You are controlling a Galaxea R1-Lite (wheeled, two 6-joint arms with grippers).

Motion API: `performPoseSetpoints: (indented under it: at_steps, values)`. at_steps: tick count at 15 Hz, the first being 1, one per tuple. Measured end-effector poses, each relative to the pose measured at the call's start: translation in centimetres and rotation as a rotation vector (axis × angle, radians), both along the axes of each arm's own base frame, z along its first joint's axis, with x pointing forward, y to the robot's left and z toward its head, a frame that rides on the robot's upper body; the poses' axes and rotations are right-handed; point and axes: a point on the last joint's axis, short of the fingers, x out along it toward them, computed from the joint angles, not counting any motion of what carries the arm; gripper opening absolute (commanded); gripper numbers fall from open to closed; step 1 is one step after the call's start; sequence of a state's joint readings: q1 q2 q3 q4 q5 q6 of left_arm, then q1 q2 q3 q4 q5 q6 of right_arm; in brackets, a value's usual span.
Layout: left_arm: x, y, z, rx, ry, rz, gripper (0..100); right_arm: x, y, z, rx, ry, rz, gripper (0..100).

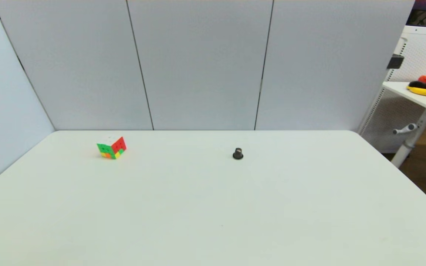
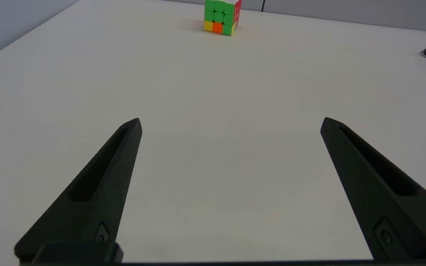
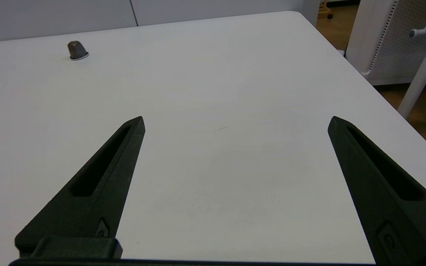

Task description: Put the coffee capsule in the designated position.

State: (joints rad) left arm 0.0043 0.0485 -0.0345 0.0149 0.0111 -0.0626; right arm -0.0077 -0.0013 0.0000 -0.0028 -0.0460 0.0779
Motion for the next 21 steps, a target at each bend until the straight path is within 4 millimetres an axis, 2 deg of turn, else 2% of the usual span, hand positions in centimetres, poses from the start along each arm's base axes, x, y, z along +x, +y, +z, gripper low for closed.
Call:
performPoseSetpoints:
  at_steps: [3, 6, 9, 12, 16, 21]
  values:
    - [0.5, -0.2, 3.1, 0.035, 0.02, -0.106, 100, 0.0, 0.0, 0.0, 0.0, 0.0, 0.0, 100]
    - [2.2, -0.3, 6.9, 0.103, 0.06, -0.235, 100, 0.0, 0.0, 0.0, 0.0, 0.0, 0.0, 100]
    - [5.7, -1.1, 10.0, 0.206, 0.113, -0.404, 100, 0.0, 0.0, 0.0, 0.0, 0.0, 0.0, 100]
    - [10.5, -2.7, 11.7, 0.31, 0.169, -0.563, 100, 0.0, 0.0, 0.0, 0.0, 0.0, 0.0, 100]
    - [17.4, -6.5, 11.6, 0.379, 0.23, -0.713, 100, 0.0, 0.0, 0.0, 0.0, 0.0, 0.0, 100]
    - [26.1, -12.8, 8.0, 0.379, 0.228, -0.8, 100, 0.0, 0.0, 0.0, 0.0, 0.0, 0.0, 100]
